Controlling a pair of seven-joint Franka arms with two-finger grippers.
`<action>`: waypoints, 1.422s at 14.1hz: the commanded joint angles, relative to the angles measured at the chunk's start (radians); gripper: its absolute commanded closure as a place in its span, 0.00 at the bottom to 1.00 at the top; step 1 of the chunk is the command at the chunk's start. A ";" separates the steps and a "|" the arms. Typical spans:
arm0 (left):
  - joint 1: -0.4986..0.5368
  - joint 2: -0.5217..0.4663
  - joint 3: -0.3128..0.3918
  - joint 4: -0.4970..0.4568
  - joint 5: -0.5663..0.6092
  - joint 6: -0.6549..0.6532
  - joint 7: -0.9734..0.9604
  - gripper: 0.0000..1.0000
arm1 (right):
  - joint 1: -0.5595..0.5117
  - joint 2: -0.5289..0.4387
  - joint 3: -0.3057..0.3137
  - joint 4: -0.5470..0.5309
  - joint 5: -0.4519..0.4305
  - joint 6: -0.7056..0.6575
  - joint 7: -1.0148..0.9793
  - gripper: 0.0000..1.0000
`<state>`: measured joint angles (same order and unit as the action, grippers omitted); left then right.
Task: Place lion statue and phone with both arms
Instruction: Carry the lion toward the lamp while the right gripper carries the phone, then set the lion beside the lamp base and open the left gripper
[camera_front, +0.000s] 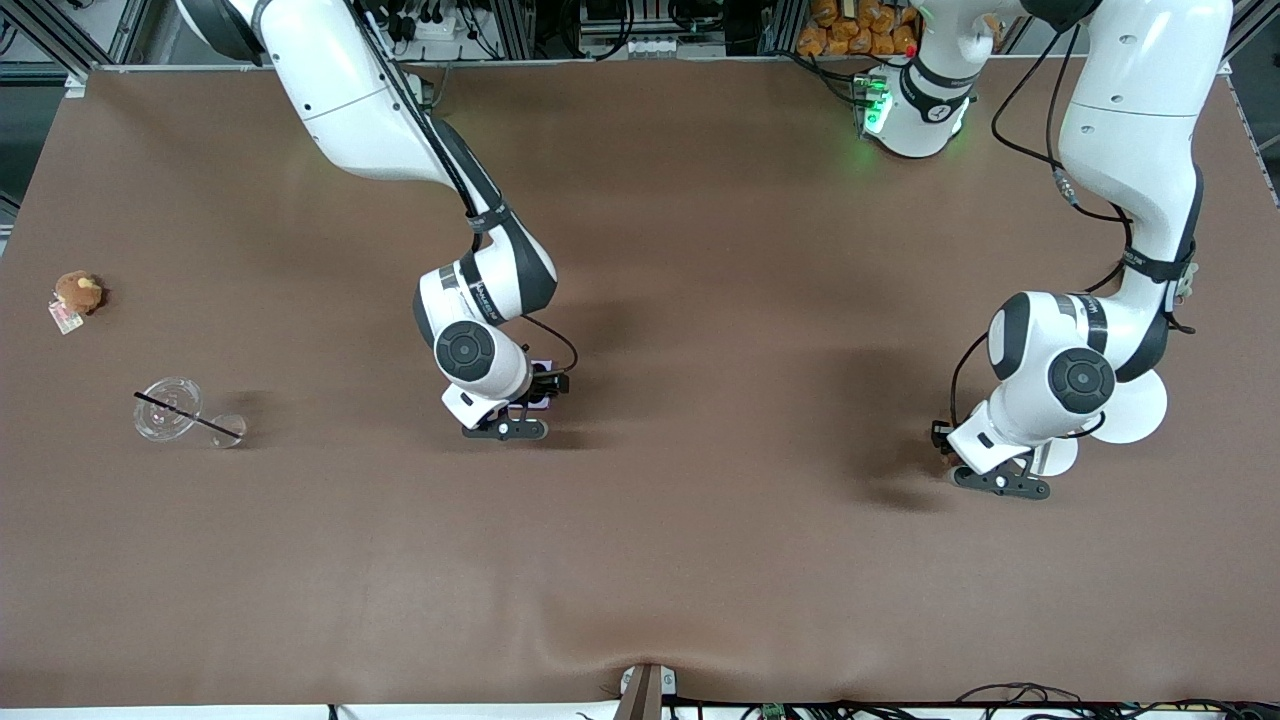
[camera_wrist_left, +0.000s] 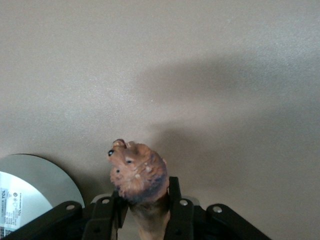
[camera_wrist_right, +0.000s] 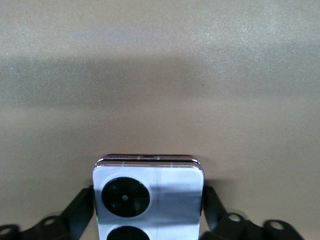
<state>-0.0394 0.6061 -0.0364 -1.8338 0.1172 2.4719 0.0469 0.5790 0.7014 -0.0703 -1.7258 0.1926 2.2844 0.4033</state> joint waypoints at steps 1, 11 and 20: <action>0.027 -0.003 -0.013 -0.022 0.015 0.032 0.004 1.00 | 0.002 0.000 -0.002 -0.005 -0.015 0.003 0.006 0.70; 0.016 -0.009 -0.013 -0.005 0.013 0.035 -0.012 0.00 | -0.241 -0.192 -0.066 0.055 -0.016 -0.102 -0.213 0.90; 0.007 -0.201 -0.069 0.007 0.013 -0.221 -0.107 0.00 | -0.454 -0.105 -0.068 0.132 -0.044 -0.073 -0.489 0.88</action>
<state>-0.0318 0.4839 -0.0817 -1.8197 0.1172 2.3359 -0.0211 0.1767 0.5391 -0.1550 -1.6487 0.1708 2.2074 -0.0536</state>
